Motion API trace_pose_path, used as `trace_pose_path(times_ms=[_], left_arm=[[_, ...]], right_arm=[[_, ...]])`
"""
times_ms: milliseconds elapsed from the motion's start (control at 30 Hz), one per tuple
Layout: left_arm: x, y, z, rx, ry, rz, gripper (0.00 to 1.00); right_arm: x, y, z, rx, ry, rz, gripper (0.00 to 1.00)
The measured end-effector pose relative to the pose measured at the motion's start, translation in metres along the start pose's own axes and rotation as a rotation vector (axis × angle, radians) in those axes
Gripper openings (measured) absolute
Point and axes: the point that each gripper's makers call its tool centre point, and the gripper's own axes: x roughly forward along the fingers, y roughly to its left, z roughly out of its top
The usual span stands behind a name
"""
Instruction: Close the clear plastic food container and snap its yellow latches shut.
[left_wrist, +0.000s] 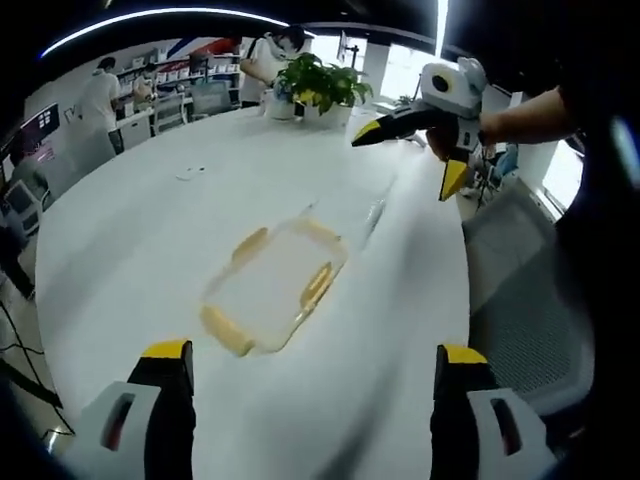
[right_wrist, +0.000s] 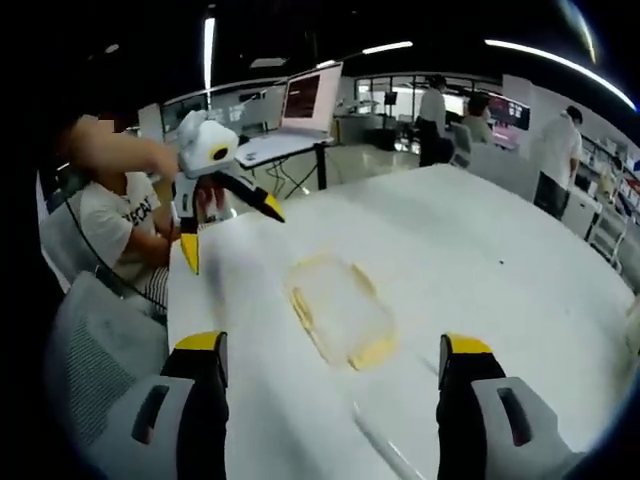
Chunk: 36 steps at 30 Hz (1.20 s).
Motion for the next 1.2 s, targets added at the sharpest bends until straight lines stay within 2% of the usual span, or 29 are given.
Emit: trace_pose_path(times_ms=[167, 233, 367, 533, 733, 1100, 1200], left_arm=[[0.005, 0.009, -0.005, 0.025, 0.038, -0.018, 0.98], [0.006, 0.013, -0.003, 0.026, 0.042, -0.023, 0.98], [0.010, 0.021, -0.005, 0.043, 0.065, -0.034, 0.97], [0.015, 0.028, -0.009, 0.098, 0.110, -0.046, 0.96], [0.024, 0.036, -0.010, 0.128, 0.142, -0.063, 0.96], [0.039, 0.053, -0.016, 0.231, 0.230, -0.095, 0.95], [0.042, 0.056, -0.017, 0.245, 0.246, -0.104, 0.93]], right_arm=[[0.010, -0.003, -0.005, -0.067, 0.062, 0.029, 0.83], [0.013, -0.004, -0.006, -0.097, 0.083, 0.034, 0.79], [0.021, -0.008, -0.003, -0.115, 0.095, 0.049, 0.81], [0.030, -0.013, -0.006, -0.151, 0.144, 0.067, 0.78], [0.041, -0.018, -0.022, -0.192, 0.228, 0.103, 0.76], [0.063, -0.030, -0.029, -0.252, 0.315, 0.140, 0.73], [0.069, -0.034, -0.036, -0.281, 0.357, 0.158, 0.72]])
